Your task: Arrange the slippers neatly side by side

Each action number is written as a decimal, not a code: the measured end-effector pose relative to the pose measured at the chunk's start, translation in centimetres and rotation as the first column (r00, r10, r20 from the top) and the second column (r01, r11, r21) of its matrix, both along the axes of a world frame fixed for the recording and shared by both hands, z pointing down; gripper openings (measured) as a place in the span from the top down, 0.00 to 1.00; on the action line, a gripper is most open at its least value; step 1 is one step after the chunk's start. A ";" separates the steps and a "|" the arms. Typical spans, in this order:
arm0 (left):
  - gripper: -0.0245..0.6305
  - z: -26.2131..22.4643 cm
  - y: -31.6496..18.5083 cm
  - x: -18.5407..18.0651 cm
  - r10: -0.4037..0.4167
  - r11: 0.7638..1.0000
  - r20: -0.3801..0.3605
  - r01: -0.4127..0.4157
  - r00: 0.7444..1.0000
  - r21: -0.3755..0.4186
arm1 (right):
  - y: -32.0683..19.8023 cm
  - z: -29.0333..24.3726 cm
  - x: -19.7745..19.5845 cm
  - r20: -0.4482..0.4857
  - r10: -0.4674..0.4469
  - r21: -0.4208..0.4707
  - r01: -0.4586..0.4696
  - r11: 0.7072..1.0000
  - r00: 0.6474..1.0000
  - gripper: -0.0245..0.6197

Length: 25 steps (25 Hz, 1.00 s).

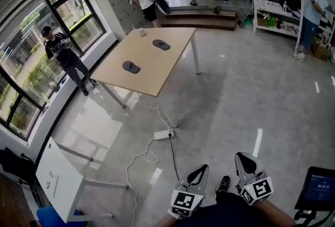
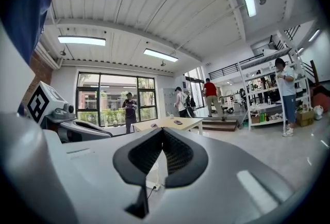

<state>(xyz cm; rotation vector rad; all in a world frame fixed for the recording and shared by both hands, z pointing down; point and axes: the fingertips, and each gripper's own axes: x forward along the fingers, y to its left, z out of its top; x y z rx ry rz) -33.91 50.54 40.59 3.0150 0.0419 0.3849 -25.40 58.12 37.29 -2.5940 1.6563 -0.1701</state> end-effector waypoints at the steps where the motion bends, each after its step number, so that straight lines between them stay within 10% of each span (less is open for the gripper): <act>1: 0.96 -0.1 0.0 1.5 -0.001 1.000 -0.002 0.001 1.000 0.001 | -0.2 -0.1 1.3 -0.001 -0.013 0.002 0.013 1.000 1.000 0.95; 25: 0.93 0.6 -9.5 22.3 -0.125 0.992 0.003 0.125 0.992 -0.005 | -10.0 1.0 22.9 0.023 -0.094 -0.013 0.094 0.995 0.995 0.95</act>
